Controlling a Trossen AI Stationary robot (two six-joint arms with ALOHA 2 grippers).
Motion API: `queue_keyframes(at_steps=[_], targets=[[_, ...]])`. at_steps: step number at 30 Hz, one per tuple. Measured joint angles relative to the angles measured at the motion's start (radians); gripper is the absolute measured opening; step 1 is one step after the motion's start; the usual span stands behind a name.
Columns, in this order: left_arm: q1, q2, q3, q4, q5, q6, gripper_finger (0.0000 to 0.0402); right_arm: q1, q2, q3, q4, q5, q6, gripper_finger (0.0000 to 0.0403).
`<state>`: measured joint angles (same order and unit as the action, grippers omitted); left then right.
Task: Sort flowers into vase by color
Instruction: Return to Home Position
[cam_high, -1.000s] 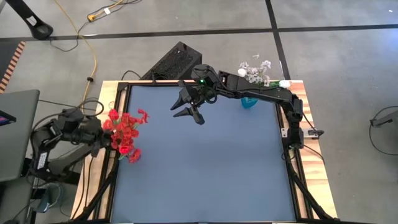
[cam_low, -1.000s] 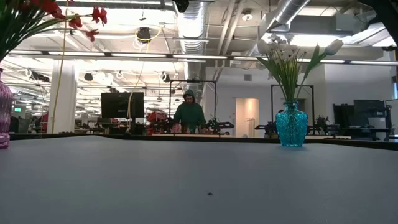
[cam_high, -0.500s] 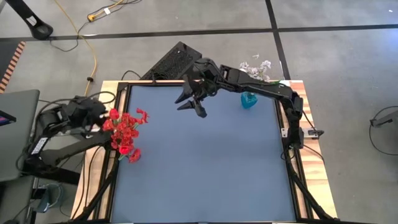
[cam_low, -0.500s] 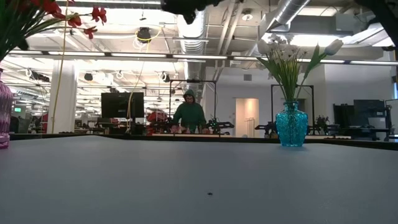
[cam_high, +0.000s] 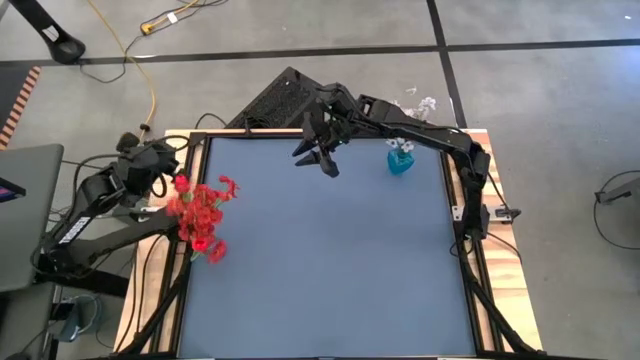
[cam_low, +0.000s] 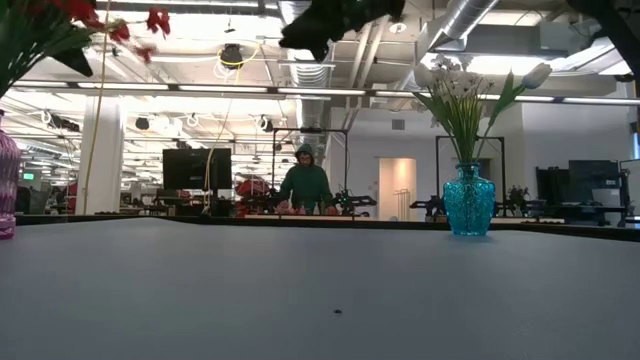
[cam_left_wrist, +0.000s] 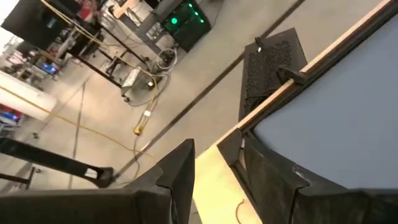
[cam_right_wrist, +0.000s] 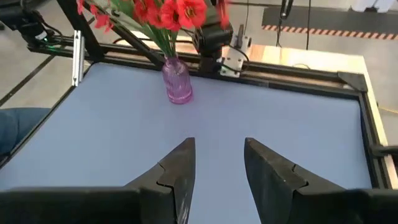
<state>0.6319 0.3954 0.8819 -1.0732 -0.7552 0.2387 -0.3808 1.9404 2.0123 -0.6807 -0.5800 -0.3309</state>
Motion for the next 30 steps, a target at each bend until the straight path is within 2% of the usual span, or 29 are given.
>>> queue_keyframes(at_steps=[6,10,14,18,24,30], targets=[[0.0,0.027,-0.004,0.065,-0.017,0.038,0.0128,-0.016,-0.038,-0.044,-0.058,0.001,-0.002,0.0139],[0.002,0.077,-0.004,0.105,0.043,0.022,0.0128,-0.015,-0.134,-0.104,-0.069,0.003,-0.016,0.0117],[0.023,0.164,-0.012,0.176,0.122,-0.004,0.0128,-0.015,-0.28,-0.251,-0.007,0.003,-0.016,0.0094],[0.044,0.211,-0.098,0.391,0.285,-0.004,0.0128,-0.012,-0.454,-0.519,0.236,0.004,0.026,0.007],[0.11,0.206,-0.264,0.693,0.465,-0.015,0.0128,-0.017,-0.658,-0.933,0.595,0.005,0.124,0.0039],[0.194,0.21,-0.374,0.841,0.717,-0.1,0.0128,-0.006,-0.754,-1.197,0.885,0.005,0.182,0.0025]])
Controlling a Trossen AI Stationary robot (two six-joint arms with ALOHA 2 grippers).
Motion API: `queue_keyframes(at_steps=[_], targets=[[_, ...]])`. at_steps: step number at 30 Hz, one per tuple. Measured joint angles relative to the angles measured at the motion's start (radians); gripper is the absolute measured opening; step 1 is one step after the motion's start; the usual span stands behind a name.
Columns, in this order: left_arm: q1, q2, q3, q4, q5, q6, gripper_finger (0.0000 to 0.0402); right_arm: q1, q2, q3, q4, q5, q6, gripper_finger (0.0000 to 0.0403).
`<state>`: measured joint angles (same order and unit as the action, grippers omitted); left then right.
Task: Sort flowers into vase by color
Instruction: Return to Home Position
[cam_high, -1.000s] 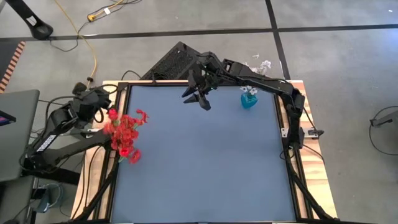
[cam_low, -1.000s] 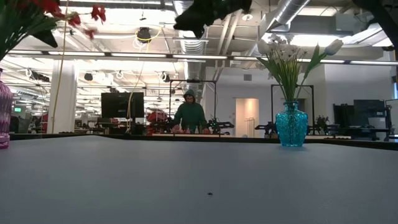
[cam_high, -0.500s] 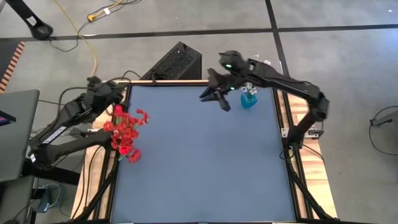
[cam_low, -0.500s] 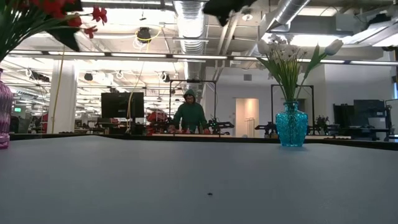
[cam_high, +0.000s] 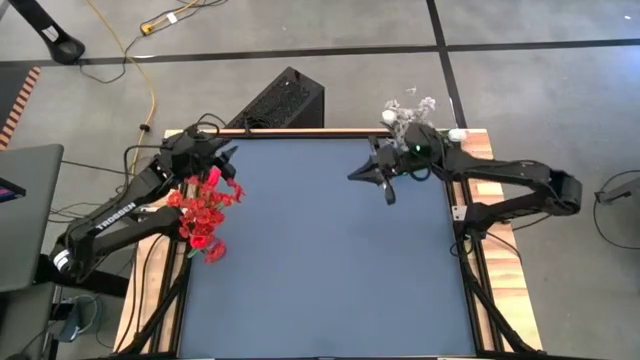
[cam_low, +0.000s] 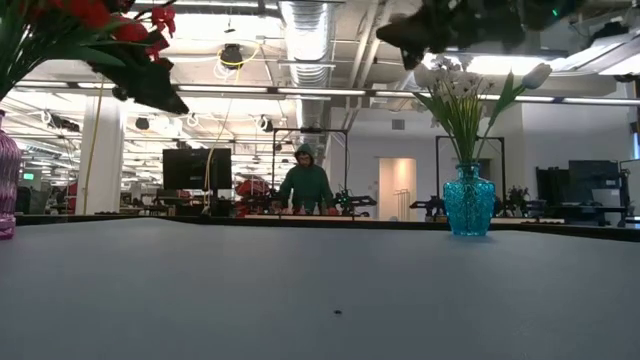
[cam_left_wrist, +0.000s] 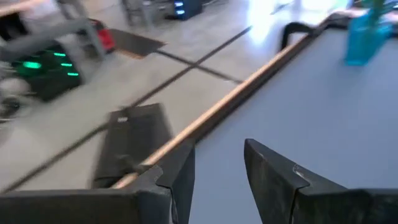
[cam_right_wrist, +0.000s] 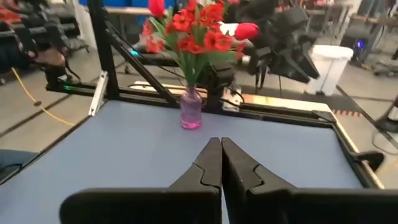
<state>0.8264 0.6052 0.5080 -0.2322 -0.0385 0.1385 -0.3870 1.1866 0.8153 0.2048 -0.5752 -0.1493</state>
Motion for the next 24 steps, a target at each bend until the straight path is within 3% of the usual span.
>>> queue_keyframes(at_steps=[5,15,24], targets=[[0.049,0.001,-0.074,0.142,0.185,-0.077,0.0128,0.046,0.034,-0.125,0.256,0.001,0.047,0.0032],[0.059,0.004,-0.163,0.256,0.328,-0.127,0.0128,0.156,0.209,-0.143,0.314,0.075,0.046,0.0027],[0.052,0.003,-0.238,0.338,0.425,-0.187,0.0128,0.336,0.24,-0.23,0.391,0.407,0.076,0.0025]])
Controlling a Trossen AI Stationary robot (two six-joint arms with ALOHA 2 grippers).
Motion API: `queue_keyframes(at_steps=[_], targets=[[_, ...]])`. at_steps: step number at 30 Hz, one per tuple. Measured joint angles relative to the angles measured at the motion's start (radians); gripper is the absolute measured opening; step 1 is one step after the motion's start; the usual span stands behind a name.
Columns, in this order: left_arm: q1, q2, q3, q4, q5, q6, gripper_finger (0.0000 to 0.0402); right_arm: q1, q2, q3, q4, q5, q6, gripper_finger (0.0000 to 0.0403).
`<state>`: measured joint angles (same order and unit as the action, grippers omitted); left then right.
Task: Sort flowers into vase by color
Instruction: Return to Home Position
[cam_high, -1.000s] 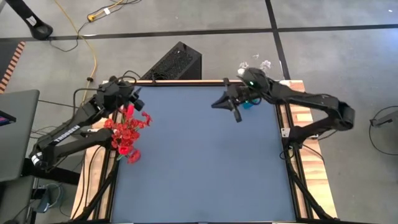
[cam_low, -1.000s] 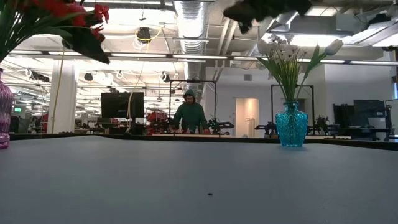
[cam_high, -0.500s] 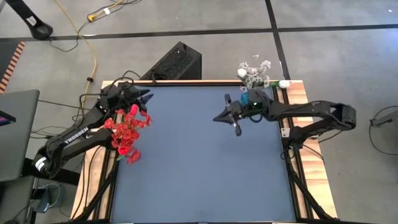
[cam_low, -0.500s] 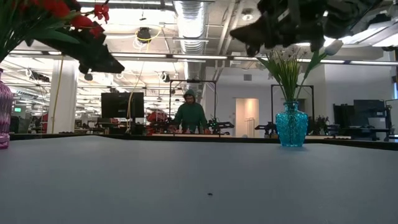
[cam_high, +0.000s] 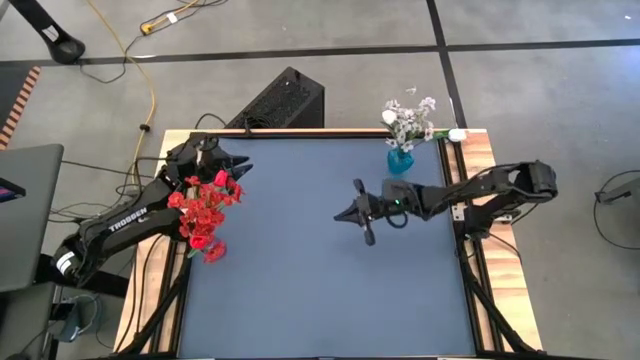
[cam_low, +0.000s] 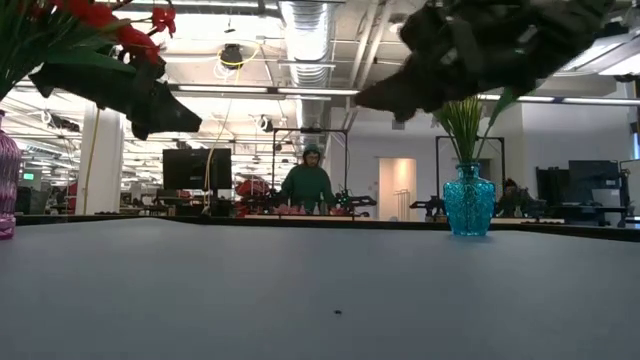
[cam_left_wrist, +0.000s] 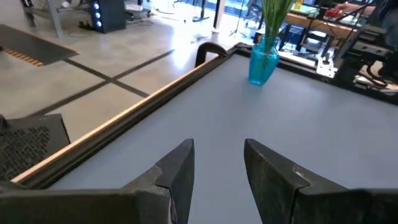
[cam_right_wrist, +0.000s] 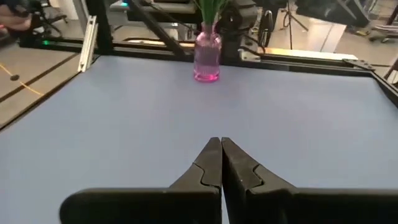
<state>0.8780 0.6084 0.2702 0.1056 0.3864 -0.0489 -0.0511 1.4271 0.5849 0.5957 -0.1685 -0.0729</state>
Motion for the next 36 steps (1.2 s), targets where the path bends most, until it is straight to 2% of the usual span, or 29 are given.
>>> queue_keyframes(at_steps=[2,6,9,13,19,27,31,36], targets=[[-0.004,0.0,-0.013,0.017,0.001,-0.001,0.0128,0.03,-0.029,-0.062,0.04,0.035,0.002,0.0025],[-0.009,0.0,-0.048,0.047,0.001,-0.008,0.0128,0.053,-0.074,-0.199,0.189,0.037,0.02,0.0025],[-0.009,0.0,-0.08,0.078,-0.005,-0.037,0.0128,0.041,-0.082,-0.287,0.326,0.036,0.048,0.0024],[-0.01,-0.001,-0.126,0.169,0.007,-0.089,0.0128,-0.002,-0.082,-0.357,0.402,0.035,0.077,0.0024],[-0.029,-0.001,-0.2,0.263,0.024,-0.137,0.0128,-0.093,-0.081,-0.404,0.435,-0.071,0.084,0.0024],[-0.061,-0.001,-0.259,0.334,-0.033,-0.148,0.0128,-0.18,-0.081,-0.415,0.446,-0.17,0.075,0.0024],[-0.061,-0.003,-0.26,0.338,-0.033,-0.148,0.0128,-0.247,-0.081,-0.415,0.447,-0.173,0.094,0.0024],[-0.061,-0.068,-0.26,0.302,-0.033,-0.144,0.0128,-0.337,-0.081,-0.431,0.452,-0.173,0.151,0.0024]])
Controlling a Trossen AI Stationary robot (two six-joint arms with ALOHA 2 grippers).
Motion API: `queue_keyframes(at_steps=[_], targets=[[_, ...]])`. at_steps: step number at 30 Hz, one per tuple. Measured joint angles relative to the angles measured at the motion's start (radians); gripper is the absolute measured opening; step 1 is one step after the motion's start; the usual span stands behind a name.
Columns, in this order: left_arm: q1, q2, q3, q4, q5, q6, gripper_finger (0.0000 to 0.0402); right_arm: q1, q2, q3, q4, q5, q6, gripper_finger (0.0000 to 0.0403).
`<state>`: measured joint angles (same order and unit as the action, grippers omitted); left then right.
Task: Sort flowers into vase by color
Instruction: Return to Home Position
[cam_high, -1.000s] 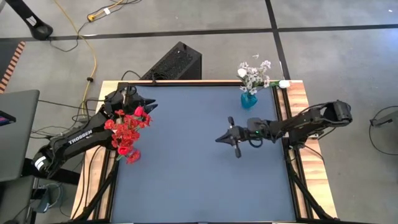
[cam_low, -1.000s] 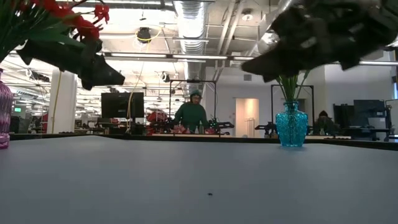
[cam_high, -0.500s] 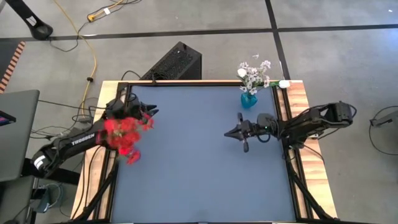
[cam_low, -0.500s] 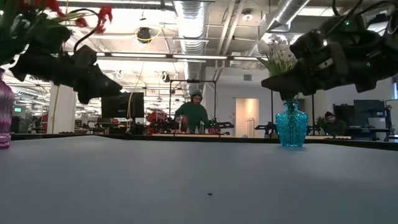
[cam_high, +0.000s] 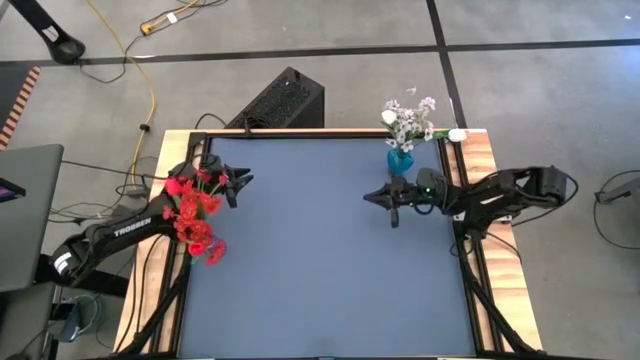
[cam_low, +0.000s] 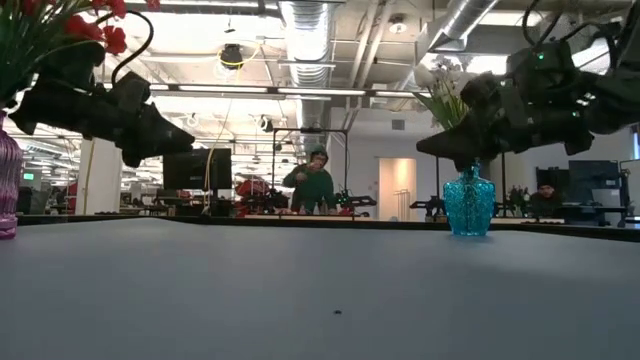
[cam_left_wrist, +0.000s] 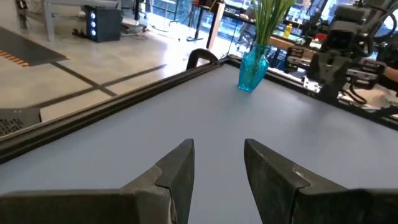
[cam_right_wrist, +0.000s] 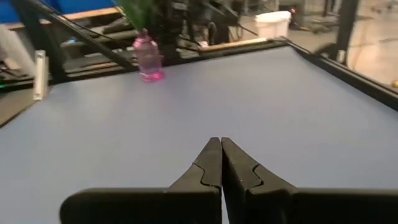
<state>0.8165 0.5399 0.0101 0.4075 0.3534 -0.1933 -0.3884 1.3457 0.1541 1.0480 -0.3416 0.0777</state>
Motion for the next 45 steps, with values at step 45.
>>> queue_keyframes(at_steps=[45], targets=[[0.0,-0.326,-0.003,-0.343,-0.154,0.024,0.0128,-0.215,-0.994,-0.147,-0.768,0.031,-0.048,0.0031]])
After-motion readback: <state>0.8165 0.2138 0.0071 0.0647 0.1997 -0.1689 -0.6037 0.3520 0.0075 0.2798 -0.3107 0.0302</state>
